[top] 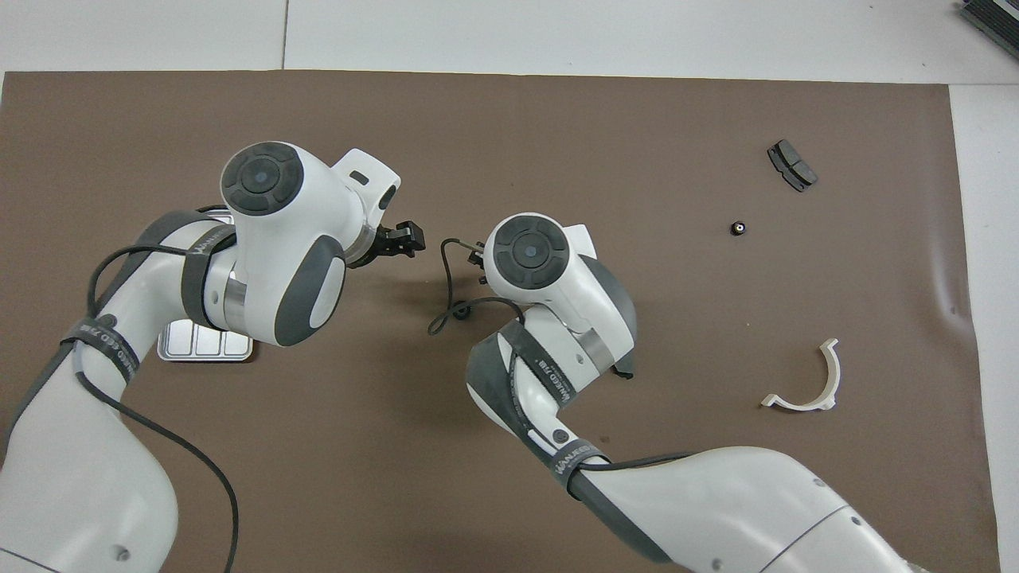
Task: Pick bearing gear from pile to tray
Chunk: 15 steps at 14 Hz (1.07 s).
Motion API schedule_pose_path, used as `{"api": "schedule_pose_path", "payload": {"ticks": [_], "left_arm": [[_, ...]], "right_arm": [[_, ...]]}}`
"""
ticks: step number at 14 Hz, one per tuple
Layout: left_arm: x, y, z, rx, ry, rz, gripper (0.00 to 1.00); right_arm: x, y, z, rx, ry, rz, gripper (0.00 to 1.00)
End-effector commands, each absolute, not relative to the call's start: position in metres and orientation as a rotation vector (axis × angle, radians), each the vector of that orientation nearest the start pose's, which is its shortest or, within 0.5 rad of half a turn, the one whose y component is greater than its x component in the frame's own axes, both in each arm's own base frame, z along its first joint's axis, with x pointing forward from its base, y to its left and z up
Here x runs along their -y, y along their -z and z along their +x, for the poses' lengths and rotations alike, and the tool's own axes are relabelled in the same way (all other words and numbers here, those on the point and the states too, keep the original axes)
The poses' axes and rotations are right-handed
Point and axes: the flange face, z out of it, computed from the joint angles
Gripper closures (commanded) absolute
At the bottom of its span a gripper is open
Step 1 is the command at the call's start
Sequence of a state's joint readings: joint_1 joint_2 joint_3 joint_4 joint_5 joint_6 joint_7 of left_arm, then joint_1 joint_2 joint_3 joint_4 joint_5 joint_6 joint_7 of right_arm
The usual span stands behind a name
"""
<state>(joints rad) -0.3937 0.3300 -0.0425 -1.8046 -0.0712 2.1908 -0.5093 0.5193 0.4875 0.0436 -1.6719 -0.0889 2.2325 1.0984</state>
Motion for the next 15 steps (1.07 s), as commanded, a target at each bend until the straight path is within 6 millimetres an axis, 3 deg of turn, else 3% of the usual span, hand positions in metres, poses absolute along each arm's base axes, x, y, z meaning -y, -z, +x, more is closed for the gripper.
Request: {"api": "schedule_pose_path", "payload": {"ticks": [1,2,3,6,8,10,15], "left_arm": [[0.304,-0.364,0.581,0.233,0.051,-3.233,0.15],[0.324,-0.356,0.575,0.234,0.058,-3.237,0.17],[0.332,-0.352,0.571,0.216,0.07,-3.24,0.19],[0.343,-0.337,0.561,0.168,0.039,-3.226,0.21],[0.359,-0.304,0.55,0.098,0.01,-3.194,0.23],[0.358,-0.296,0.545,0.098,-0.006,-3.187,0.23],[0.364,-0.286,0.53,0.073,-0.051,-3.167,0.35]], "right_arm": [[-0.286,-0.34,0.562,-0.588,0.106,-3.103,0.0],[-0.261,-0.345,0.564,-0.512,0.101,-3.125,0.0],[-0.239,-0.344,0.567,-0.433,0.09,-3.146,0.0],[-0.187,-0.343,0.586,-0.126,0.081,-3.181,0.02],[-0.145,-0.338,0.601,-0.039,0.094,-3.182,0.05],[-0.11,-0.329,0.614,0.004,0.111,-3.181,0.08],[-0.08,-0.323,0.655,0.04,0.143,-3.188,0.26]]}}
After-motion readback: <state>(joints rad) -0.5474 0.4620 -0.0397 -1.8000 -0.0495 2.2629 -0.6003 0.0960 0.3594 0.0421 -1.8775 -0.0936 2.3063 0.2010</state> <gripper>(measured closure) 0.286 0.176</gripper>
